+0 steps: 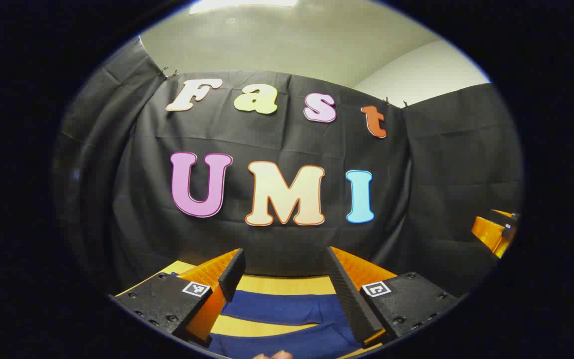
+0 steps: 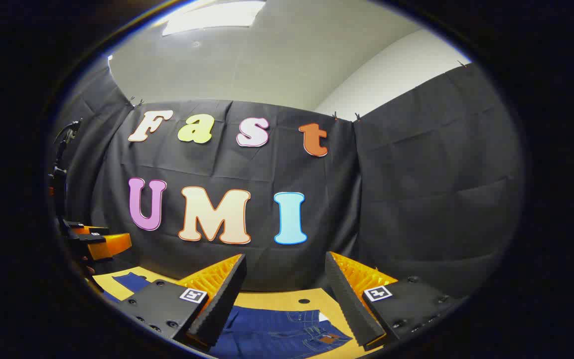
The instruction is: Grasp the waist and the cuffs of the jeans and fold them to make the two legs overlap; first hold the waist and fold one-third of the jeans toward the cuffs, then hold the cuffs and fold the remaining one-third in the same direction to finish folding.
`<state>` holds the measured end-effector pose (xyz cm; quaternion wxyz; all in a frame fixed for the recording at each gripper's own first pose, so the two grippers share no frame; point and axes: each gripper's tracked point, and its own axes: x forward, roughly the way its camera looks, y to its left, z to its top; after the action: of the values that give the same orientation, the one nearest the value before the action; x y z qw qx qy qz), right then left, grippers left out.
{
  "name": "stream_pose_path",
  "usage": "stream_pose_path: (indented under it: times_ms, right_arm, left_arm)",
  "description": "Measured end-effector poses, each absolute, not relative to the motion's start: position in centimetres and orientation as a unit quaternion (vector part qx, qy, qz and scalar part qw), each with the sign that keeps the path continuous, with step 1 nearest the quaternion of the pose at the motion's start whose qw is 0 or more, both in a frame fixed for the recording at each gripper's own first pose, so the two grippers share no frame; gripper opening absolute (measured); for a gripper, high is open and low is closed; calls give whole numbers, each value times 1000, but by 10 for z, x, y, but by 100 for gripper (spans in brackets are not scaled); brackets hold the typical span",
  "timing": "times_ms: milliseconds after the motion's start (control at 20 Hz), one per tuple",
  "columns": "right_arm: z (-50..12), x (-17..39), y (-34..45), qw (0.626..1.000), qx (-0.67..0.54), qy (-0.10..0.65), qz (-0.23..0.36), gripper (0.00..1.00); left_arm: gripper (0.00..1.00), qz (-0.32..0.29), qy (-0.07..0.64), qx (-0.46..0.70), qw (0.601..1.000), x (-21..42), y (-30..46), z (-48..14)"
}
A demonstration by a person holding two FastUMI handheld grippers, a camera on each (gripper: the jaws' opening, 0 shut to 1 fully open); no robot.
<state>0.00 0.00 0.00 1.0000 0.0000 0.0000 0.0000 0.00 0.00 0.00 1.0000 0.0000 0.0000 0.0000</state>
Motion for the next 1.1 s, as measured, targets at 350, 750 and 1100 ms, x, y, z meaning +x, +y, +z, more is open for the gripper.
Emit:
stream_pose_path:
  times_ms: [350, 750, 1100]
  right_arm:
    - [4, 11, -9, 1000, -3, -9, -6, 100]
    - [-4, 15, -18, 1000, 1, -2, -6, 98]
    - [-4, 20, -25, 1000, 1, -10, 2, 98]
  left_arm:
    - [94, 0, -5, 2, 1000, 4, 4, 4]
    - [93, 7, -3, 7, 1000, 1, 1, -1]
    - [94, 10, -5, 7, 1000, 1, -4, -2]
